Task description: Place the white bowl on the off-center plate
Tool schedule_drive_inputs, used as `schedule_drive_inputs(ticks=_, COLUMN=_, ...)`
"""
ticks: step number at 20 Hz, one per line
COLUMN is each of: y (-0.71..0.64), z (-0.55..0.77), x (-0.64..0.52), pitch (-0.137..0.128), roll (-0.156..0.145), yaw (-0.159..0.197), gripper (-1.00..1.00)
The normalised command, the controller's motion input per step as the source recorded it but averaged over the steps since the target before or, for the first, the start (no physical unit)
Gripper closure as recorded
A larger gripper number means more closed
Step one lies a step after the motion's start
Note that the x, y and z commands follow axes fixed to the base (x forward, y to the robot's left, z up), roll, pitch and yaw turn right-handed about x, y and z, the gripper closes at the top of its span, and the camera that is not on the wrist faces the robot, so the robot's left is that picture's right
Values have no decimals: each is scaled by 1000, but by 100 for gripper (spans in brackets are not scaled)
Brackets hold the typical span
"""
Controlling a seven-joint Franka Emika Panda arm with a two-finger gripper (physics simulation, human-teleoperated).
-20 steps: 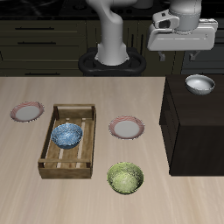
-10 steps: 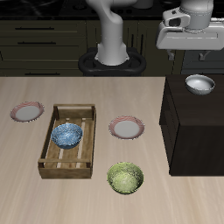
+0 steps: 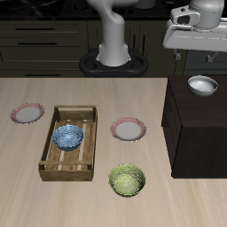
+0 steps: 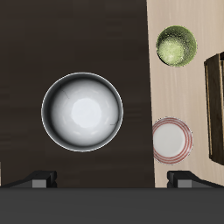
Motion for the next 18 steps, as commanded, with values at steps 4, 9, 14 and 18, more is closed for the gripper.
schedule_drive_inputs(ticks=4, y=63, z=-13, x=136, pitch=-5, roll=2, yaw=14, gripper=-100)
schedule_drive_inputs(ticks=9, y=45, z=3, x=84, pitch=-1, roll=-15, yaw=-8, gripper=-100)
schedule_drive_inputs(ticks=14, y=-110, z=15, x=121, pitch=-6, roll=-34, yaw=-11, gripper=-100)
schedule_drive_inputs(ticks=18, y=-36, z=-33, x=116, pitch=-30, roll=-26, yaw=21, gripper=-100)
